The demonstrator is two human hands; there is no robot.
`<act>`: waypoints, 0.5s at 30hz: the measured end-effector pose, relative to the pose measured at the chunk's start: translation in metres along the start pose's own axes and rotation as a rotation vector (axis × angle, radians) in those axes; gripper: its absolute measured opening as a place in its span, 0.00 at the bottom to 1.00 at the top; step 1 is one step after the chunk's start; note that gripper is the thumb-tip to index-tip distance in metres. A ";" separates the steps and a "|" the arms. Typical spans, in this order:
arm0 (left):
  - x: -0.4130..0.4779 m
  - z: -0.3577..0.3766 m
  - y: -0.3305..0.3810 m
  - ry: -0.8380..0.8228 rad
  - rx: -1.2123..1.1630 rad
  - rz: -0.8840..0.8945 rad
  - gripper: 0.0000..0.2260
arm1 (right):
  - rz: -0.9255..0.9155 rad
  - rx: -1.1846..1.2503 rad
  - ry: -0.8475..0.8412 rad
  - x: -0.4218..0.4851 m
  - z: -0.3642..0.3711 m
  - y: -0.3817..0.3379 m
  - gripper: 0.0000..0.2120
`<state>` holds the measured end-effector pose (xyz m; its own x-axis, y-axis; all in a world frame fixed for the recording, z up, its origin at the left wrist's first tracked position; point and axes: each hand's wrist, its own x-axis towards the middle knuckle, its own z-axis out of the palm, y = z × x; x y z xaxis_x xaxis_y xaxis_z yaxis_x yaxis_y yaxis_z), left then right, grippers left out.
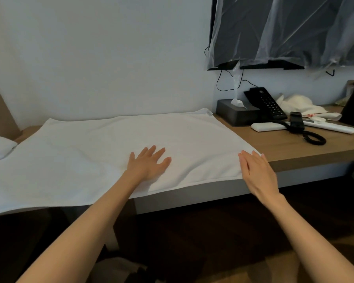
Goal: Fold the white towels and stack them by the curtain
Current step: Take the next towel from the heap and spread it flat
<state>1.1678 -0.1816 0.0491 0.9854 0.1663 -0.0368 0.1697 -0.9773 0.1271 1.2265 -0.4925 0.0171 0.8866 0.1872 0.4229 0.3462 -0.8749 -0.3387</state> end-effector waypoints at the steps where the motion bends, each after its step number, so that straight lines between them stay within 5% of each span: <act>1: -0.001 -0.003 -0.003 -0.008 0.004 -0.005 0.28 | 0.027 -0.007 0.003 0.002 -0.003 -0.002 0.24; 5: -0.012 -0.018 -0.014 0.020 0.072 -0.008 0.25 | 0.064 -0.090 0.003 0.012 -0.017 -0.033 0.22; 10: -0.021 -0.025 -0.033 0.221 0.047 -0.061 0.24 | -0.052 0.209 -0.119 0.015 -0.006 -0.113 0.19; 15: -0.031 -0.022 -0.067 0.170 -0.037 -0.263 0.24 | -0.276 0.208 -0.480 0.029 0.034 -0.205 0.23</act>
<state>1.1260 -0.1183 0.0637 0.8957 0.4350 0.0925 0.4161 -0.8931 0.1708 1.1913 -0.2922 0.0700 0.7781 0.6189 0.1070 0.5933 -0.6684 -0.4485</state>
